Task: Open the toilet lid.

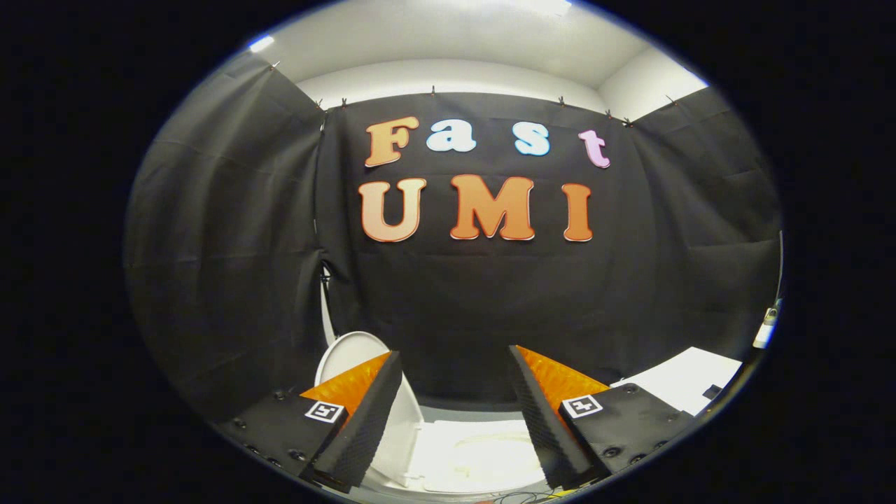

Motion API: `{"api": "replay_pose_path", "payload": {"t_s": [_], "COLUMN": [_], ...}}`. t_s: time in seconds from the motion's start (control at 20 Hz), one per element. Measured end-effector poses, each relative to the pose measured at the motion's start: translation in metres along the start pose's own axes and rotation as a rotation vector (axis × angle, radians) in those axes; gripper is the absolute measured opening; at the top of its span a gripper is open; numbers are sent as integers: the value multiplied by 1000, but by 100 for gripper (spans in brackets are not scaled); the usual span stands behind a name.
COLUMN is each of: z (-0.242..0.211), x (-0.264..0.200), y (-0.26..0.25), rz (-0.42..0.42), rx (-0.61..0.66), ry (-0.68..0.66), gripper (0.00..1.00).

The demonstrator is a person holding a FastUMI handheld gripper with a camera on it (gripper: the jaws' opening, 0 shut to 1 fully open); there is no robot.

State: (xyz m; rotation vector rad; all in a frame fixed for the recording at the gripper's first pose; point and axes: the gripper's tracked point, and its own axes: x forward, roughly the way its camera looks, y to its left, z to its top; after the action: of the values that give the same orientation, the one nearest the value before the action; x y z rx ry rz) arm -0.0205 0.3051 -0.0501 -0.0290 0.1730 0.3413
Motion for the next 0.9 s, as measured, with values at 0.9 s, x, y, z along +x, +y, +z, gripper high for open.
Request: {"api": "replay_pose_path", "payload": {"t_s": [0.9], "z": [13], "x": [-12], "y": [-53], "rz": [-75], "rx": [65], "ry": [-37], "gripper": [97]}}
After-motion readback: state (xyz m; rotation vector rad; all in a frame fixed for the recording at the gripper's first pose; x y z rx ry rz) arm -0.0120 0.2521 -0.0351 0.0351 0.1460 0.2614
